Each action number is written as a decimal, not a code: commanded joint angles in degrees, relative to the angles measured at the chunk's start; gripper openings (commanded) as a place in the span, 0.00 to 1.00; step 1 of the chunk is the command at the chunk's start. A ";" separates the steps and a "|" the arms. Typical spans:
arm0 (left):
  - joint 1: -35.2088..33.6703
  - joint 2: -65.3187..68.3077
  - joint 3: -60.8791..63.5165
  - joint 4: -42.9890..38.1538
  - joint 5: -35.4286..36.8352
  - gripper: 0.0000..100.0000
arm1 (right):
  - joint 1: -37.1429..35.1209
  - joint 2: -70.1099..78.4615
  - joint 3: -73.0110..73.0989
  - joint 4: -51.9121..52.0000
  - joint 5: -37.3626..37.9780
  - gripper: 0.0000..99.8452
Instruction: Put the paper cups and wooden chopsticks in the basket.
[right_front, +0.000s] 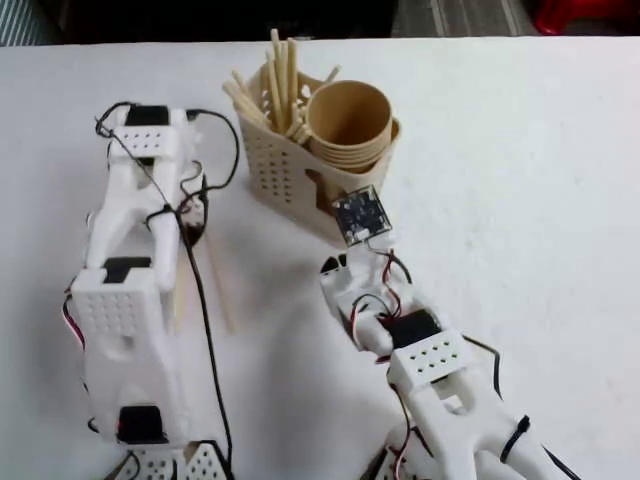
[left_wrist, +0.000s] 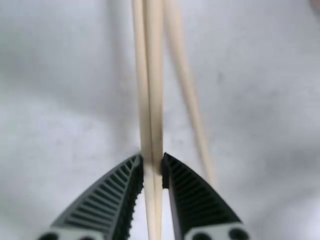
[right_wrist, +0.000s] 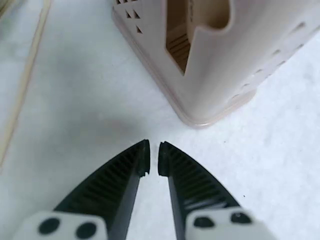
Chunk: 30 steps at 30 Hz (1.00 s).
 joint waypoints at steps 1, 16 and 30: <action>-0.48 -9.98 -0.88 1.23 -0.62 0.02 | 0.57 -1.54 -0.26 -0.84 0.44 0.05; 0.22 -45.05 2.55 -2.64 -0.62 0.02 | 0.57 -1.54 -0.26 -0.84 0.35 0.05; 11.30 -55.78 3.16 -31.74 -0.18 0.02 | 0.22 -1.10 -0.18 -0.92 0.70 0.05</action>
